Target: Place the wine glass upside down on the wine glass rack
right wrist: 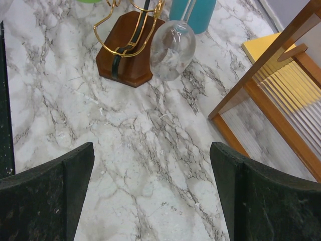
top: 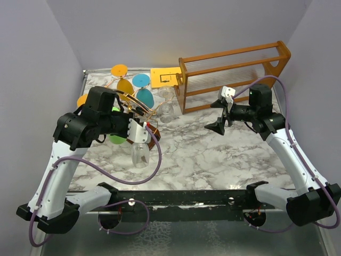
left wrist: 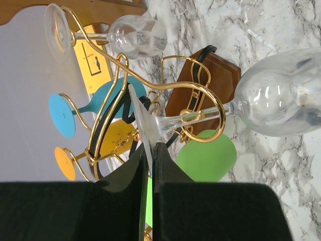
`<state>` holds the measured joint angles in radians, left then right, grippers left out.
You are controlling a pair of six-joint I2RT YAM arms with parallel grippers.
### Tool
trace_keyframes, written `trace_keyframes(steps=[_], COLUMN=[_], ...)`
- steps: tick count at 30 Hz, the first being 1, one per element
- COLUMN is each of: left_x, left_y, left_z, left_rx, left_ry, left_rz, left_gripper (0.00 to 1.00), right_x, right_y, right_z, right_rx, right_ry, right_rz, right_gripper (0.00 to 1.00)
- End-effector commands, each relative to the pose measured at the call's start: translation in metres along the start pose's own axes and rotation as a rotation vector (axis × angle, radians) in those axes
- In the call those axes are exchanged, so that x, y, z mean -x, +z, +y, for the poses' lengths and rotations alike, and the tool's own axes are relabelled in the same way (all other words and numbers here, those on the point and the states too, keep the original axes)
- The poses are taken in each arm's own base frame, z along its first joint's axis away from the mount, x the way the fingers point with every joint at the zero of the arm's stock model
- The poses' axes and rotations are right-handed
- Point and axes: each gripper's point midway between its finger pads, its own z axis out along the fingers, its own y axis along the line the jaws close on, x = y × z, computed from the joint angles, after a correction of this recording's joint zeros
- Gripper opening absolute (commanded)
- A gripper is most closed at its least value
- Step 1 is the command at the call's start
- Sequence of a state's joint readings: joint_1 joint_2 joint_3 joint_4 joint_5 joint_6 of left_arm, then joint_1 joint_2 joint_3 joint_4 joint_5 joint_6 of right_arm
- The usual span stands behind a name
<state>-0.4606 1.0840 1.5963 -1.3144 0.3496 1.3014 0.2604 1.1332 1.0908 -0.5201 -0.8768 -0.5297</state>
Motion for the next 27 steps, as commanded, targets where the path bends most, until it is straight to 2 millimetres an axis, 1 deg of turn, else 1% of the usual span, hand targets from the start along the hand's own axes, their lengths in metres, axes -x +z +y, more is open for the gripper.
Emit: trace_keyframes(steps=[1,4,10,15,19,23,27], left_x=[-0.004,-0.008,-0.014,-0.018,-0.015,-0.011,-0.012], left_y=[-0.016,-0.017,-0.011,-0.001,0.008,0.011,0.012], left_z=[0.001,0.002,0.000,-0.001,-0.004,-0.007,-0.013], left_rx=[0.035,0.049,0.038,0.021,0.000,-0.020,-0.045], left_ry=[0.013,0.002,-0.006,-0.012,-0.015,-0.017,-0.024], left_rz=[0.047,0.068,0.086,0.089,0.061,0.037,0.037], left_gripper=[0.00,0.00,0.00,0.00,0.00,0.03,0.08], right_x=[0.000,0.000,-0.001,-0.003,-0.003,-0.004,-0.005], right_y=[0.000,0.000,0.001,0.002,0.002,0.002,0.003], right_z=[-0.001,-0.002,-0.001,-0.002,-0.002,-0.003,-0.003], right_rx=[0.001,-0.001,0.001,0.003,0.002,0.000,-0.001], right_ry=[-0.013,-0.012,-0.010,-0.005,-0.006,-0.006,-0.005], right_rz=[-0.005,-0.004,-0.003,0.001,0.003,0.006,0.008], right_gripper=[0.97,0.98,0.98,0.98,0.98,0.98,0.98])
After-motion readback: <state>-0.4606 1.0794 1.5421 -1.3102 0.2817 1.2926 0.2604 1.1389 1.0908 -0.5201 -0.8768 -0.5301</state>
